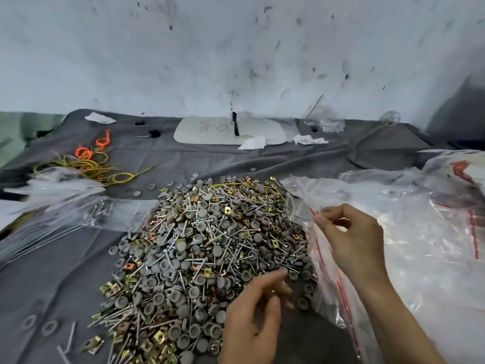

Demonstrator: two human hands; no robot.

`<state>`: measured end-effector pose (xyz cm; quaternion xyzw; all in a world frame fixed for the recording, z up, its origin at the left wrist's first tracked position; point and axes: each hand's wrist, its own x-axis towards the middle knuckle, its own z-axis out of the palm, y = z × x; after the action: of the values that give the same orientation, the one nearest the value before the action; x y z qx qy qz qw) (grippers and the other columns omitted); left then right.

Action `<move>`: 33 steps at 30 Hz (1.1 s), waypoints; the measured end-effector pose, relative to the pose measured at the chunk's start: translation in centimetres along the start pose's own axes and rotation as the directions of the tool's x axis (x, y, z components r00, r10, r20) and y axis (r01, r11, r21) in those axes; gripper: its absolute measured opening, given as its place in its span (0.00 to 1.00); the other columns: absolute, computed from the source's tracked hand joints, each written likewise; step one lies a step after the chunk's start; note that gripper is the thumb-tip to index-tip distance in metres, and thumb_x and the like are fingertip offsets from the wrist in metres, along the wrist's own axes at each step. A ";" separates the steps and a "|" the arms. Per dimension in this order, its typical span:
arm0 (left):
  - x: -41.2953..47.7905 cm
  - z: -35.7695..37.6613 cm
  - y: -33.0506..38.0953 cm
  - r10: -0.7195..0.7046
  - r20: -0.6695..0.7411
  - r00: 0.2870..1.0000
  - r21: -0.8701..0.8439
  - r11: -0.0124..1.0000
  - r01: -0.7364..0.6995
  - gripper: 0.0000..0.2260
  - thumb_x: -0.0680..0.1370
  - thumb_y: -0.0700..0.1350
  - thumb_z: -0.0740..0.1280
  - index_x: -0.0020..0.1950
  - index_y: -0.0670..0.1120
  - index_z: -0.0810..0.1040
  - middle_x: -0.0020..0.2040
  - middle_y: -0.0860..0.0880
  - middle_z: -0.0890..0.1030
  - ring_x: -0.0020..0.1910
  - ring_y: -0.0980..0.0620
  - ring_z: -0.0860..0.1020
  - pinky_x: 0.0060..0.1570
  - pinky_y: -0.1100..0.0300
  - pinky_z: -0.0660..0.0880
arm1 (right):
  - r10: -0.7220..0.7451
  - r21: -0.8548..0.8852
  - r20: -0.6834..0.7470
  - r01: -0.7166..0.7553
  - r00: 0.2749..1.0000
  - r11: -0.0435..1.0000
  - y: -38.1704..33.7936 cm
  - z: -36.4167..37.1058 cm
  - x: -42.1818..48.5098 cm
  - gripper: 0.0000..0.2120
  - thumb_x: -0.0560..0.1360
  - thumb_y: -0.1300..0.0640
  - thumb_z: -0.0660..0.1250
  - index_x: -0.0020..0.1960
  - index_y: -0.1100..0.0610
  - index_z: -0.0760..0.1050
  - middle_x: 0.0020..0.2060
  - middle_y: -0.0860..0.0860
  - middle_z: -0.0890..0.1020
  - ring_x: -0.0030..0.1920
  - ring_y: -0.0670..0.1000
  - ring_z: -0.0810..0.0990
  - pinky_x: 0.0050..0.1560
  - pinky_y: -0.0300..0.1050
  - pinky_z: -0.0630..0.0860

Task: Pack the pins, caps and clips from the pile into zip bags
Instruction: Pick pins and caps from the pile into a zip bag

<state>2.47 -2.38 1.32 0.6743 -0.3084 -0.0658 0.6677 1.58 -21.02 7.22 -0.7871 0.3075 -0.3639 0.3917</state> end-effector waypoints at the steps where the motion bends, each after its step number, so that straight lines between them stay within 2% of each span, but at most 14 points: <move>1: 0.2 -0.6 0.8 0.048 -0.036 0.998 0.004 0.999 -0.048 0.19 0.76 0.44 0.64 0.57 0.67 0.79 0.48 0.56 0.84 0.44 0.51 0.84 0.46 0.59 0.80 | -0.006 0.072 -0.014 0.007 1.000 0.997 -1.1 -0.3 -0.8 0.11 0.69 0.59 0.75 0.33 0.52 0.75 0.40 0.42 0.83 0.46 0.51 0.81 0.46 0.45 0.75; 5: -0.4 -3.0 5.5 0.182 -0.056 0.982 0.049 0.983 -0.179 0.16 0.75 0.51 0.65 0.61 0.66 0.78 0.57 0.54 0.82 0.52 0.50 0.83 0.47 0.66 0.78 | -0.103 0.277 0.093 0.073 0.990 0.958 -4.3 -1.0 -7.3 0.13 0.64 0.57 0.79 0.33 0.50 0.74 0.40 0.40 0.82 0.37 0.43 0.80 0.37 0.40 0.75; 7: -1.5 -3.7 6.9 0.125 -0.011 0.992 0.017 0.992 -0.125 0.14 0.74 0.53 0.66 0.58 0.64 0.81 0.54 0.50 0.83 0.52 0.47 0.84 0.49 0.62 0.79 | -0.219 0.323 0.110 0.174 0.969 0.930 -4.8 -0.8 -10.9 0.11 0.63 0.51 0.76 0.34 0.50 0.72 0.40 0.40 0.82 0.34 0.43 0.78 0.33 0.40 0.74; 9: -3.0 -4.1 7.8 0.006 0.004 1.000 0.014 1.000 -0.006 0.12 0.69 0.56 0.68 0.51 0.64 0.83 0.49 0.49 0.85 0.48 0.52 0.85 0.45 0.63 0.80 | -0.329 0.307 0.097 0.287 0.939 0.908 -4.8 -0.8 -13.6 0.11 0.64 0.46 0.71 0.34 0.49 0.71 0.40 0.39 0.81 0.33 0.41 0.77 0.31 0.36 0.72; 12: -5.0 -4.3 8.2 -0.086 -0.089 0.992 0.114 0.989 0.096 0.10 0.64 0.59 0.69 0.43 0.60 0.82 0.39 0.52 0.86 0.38 0.54 0.85 0.40 0.62 0.81 | -0.354 0.304 0.088 0.313 0.931 0.900 -4.0 -1.1 -16.0 0.11 0.64 0.50 0.73 0.32 0.50 0.70 0.39 0.40 0.81 0.29 0.42 0.75 0.27 0.36 0.72; 15: -5.6 -4.3 8.2 -0.127 -0.147 0.981 0.110 0.983 0.143 0.06 0.65 0.51 0.74 0.39 0.56 0.79 0.33 0.47 0.83 0.32 0.49 0.81 0.39 0.56 0.80 | -0.277 0.371 0.130 0.213 0.952 0.904 -3.5 -1.2 -17.2 0.12 0.59 0.59 0.75 0.30 0.50 0.71 0.37 0.41 0.80 0.28 0.47 0.74 0.26 0.38 0.71; 18: -5.9 -4.0 8.0 -0.152 -0.101 0.983 0.025 0.987 0.156 0.15 0.73 0.33 0.73 0.42 0.55 0.81 0.35 0.48 0.83 0.34 0.56 0.80 0.39 0.65 0.77 | -0.119 0.506 0.264 -0.033 0.957 0.862 -3.3 -1.8 -17.7 0.13 0.60 0.61 0.76 0.28 0.51 0.73 0.35 0.44 0.82 0.30 0.45 0.76 0.33 0.33 0.72; 21: -6.5 -4.3 7.6 -0.056 -0.083 0.995 0.168 0.983 0.069 0.21 0.76 0.27 0.67 0.43 0.55 0.84 0.36 0.54 0.82 0.32 0.62 0.78 0.36 0.72 0.73 | 0.041 0.599 0.271 -0.202 0.962 0.775 -3.0 -2.2 -17.9 0.20 0.65 0.75 0.74 0.26 0.56 0.71 0.33 0.51 0.82 0.29 0.43 0.77 0.36 0.31 0.73; 24: -6.3 -4.6 7.3 0.154 -0.078 0.985 0.454 0.885 -0.103 0.11 0.73 0.37 0.67 0.39 0.50 0.86 0.36 0.56 0.78 0.34 0.60 0.77 0.37 0.74 0.70 | 0.150 0.625 0.091 -0.174 0.984 0.761 -2.7 -2.5 -17.2 0.19 0.68 0.79 0.67 0.31 0.59 0.67 0.28 0.49 0.80 0.27 0.43 0.75 0.32 0.32 0.73; 27: -6.4 -5.0 7.7 0.213 0.012 0.977 0.520 0.833 -0.188 0.11 0.73 0.46 0.63 0.40 0.48 0.85 0.38 0.57 0.77 0.35 0.62 0.76 0.39 0.77 0.69 | 0.164 0.619 0.095 -0.188 0.982 0.763 -2.4 -2.6 -16.9 0.18 0.69 0.76 0.68 0.34 0.55 0.74 0.29 0.51 0.79 0.28 0.46 0.76 0.32 0.33 0.73; 29: -6.8 -5.0 8.1 0.192 0.149 0.970 0.499 0.832 -0.242 0.09 0.74 0.56 0.65 0.46 0.54 0.83 0.45 0.60 0.75 0.39 0.64 0.76 0.41 0.77 0.70 | 0.140 0.591 0.121 -0.185 0.983 0.785 -2.7 -2.4 -17.2 0.15 0.70 0.74 0.69 0.36 0.54 0.78 0.27 0.51 0.80 0.25 0.43 0.76 0.28 0.32 0.73; 30: -7.0 -4.9 8.3 0.127 0.223 0.966 0.511 0.829 -0.227 0.14 0.73 0.65 0.65 0.51 0.59 0.80 0.51 0.64 0.72 0.44 0.66 0.75 0.43 0.76 0.70 | 0.149 0.587 0.131 -0.198 0.980 0.785 -2.8 -2.2 -17.5 0.14 0.70 0.72 0.69 0.35 0.54 0.79 0.25 0.52 0.79 0.23 0.44 0.74 0.27 0.33 0.72; 32: -7.8 -4.5 8.6 0.037 0.320 0.947 0.612 0.754 -0.236 0.24 0.67 0.80 0.57 0.55 0.68 0.70 0.62 0.73 0.59 0.54 0.70 0.69 0.47 0.71 0.72 | 0.209 0.571 0.122 -0.241 0.970 0.785 -2.9 -1.6 -18.0 0.12 0.71 0.66 0.71 0.35 0.50 0.79 0.24 0.53 0.78 0.23 0.47 0.73 0.30 0.41 0.73; 33: -8.0 -4.4 8.8 0.046 0.334 0.942 0.658 0.704 -0.267 0.25 0.66 0.81 0.55 0.53 0.67 0.71 0.65 0.73 0.56 0.54 0.70 0.67 0.45 0.68 0.75 | 0.235 0.561 0.105 -0.253 0.966 0.788 -2.9 -1.4 -18.0 0.13 0.71 0.65 0.72 0.34 0.49 0.78 0.24 0.52 0.77 0.24 0.47 0.72 0.31 0.43 0.72</move>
<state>-4.69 6.14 7.46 0.8285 -0.4623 0.0133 0.3157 -8.79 -6.23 4.26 -0.5930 0.2779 -0.3736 0.6569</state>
